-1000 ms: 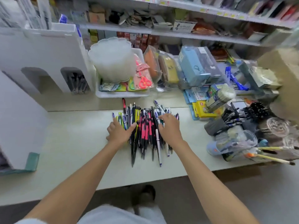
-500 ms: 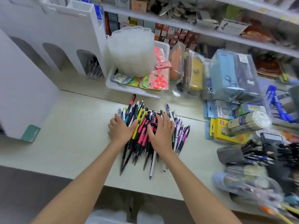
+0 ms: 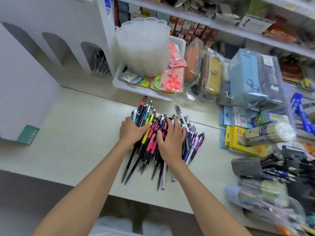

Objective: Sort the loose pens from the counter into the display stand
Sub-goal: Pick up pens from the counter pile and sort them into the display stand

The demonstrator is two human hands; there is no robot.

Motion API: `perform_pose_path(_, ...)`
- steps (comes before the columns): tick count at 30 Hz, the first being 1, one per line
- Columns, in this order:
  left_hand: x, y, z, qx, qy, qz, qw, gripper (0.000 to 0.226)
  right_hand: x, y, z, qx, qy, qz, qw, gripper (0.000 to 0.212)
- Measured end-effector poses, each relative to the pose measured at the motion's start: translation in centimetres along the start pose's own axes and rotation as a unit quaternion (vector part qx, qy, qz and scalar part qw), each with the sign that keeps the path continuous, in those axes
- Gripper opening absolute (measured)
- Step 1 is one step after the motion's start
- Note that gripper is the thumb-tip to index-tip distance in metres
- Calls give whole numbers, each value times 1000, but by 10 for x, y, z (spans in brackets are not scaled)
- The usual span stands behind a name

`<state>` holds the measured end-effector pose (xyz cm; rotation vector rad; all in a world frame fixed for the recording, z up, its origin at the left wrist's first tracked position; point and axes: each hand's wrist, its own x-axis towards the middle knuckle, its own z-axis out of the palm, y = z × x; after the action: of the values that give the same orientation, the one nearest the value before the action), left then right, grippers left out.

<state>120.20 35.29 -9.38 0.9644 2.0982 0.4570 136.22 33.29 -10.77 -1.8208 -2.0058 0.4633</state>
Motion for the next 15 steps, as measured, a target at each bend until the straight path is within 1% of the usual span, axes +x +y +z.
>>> perform_pose_path(2, 2, -1, -6, -26, -9, 2, 1000, 68, 0, 0, 0, -4, -1, 3, 1000, 56)
perform_pose_path(3, 3, -2, -7, -29, -13, 8, 999, 66, 0, 0, 0, -6, 0, 5, 1000, 56)
perform_pose_path(5, 6, -3, -9, -24, -14, 20, 999, 59, 0, -1, 1, -12, 2, 4, 1000, 57)
perform_pose_path(8, 7, -2, -16, -15, -27, 35, 999, 38, 1, -1, -1, -23, 1, 0, 1000, 55)
perform_pose_path(10, 10, -6, -24, -37, -32, 28, 998, 36, 1, -1, -2, -25, -4, 1, 1000, 55)
perform_pose_path(13, 15, -18, -37, -50, -35, 16, 998, 40, 1, -2, -4, -26, -10, 4, 1000, 55)
perform_pose_path(15, 17, -27, -45, -64, -46, 18, 997, 37, 2, -3, -4, -27, -12, 5, 1000, 55)
